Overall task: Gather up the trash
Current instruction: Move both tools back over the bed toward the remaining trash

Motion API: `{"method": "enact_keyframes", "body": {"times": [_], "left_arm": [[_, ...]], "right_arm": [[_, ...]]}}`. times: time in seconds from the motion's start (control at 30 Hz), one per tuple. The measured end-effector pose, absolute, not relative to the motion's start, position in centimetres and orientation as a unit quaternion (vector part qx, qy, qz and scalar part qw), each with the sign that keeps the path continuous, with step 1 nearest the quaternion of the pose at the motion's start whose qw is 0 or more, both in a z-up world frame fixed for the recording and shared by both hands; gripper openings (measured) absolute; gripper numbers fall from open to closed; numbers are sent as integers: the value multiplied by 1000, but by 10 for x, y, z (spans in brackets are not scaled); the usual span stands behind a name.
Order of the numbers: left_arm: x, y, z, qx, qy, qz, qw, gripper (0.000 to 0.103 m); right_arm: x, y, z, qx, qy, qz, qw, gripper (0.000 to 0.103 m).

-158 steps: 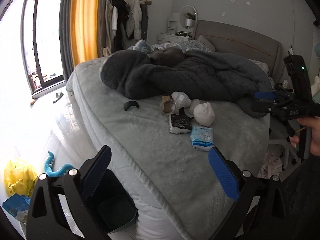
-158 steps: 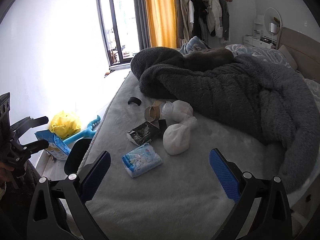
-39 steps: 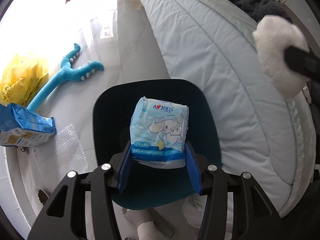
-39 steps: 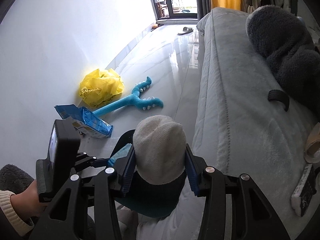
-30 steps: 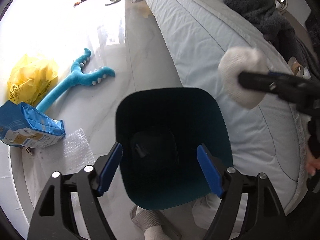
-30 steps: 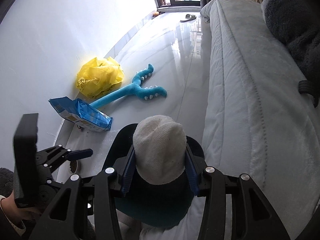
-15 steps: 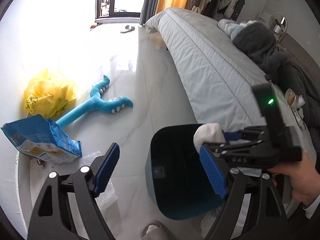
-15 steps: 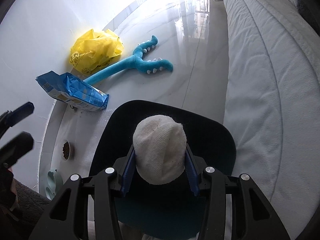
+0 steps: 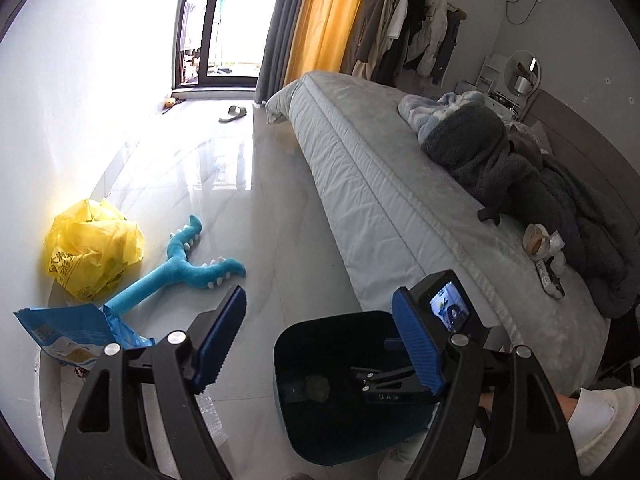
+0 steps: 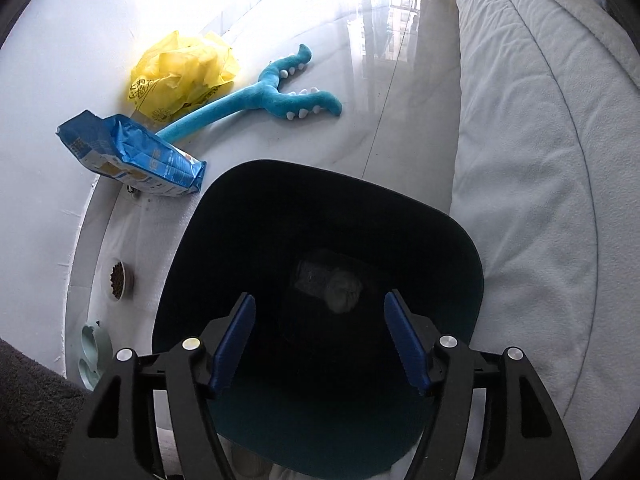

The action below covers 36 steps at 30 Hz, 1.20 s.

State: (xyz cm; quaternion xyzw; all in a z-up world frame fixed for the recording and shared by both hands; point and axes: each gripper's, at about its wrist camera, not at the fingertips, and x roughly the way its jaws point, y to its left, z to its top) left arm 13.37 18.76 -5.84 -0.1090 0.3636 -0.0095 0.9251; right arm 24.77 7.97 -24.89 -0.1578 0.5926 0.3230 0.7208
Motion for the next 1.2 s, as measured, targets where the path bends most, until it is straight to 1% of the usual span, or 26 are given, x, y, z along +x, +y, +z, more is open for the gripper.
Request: {"method": "enact_keyframes", "body": {"times": [0.17,0.43,0.6,0.77,1.0,1.2], "left_arm": [[134,179,-37,-113,353,-14,929,78],[135,154,-3,-94,328,-16,940,78],[136,137,13,-86,312,-29,946,79],[141,114,25,-66,304,-40,950,82],[155,70,35,-55,297,-75,950,93],[166,30,27,-36,303,-93,948,94]], "right_arm": [[246,68,-221,-147,574,332,734,68],[234,38,-139,-145,506,342,778,70],[235,-1,-98,-133,467,320,814,75],[245,-48,-75,-109,451,290,837,75],[256,-110,-53,-84,426,258,863,77],[270,-169,-46,-67,413,220,881,77]]}}
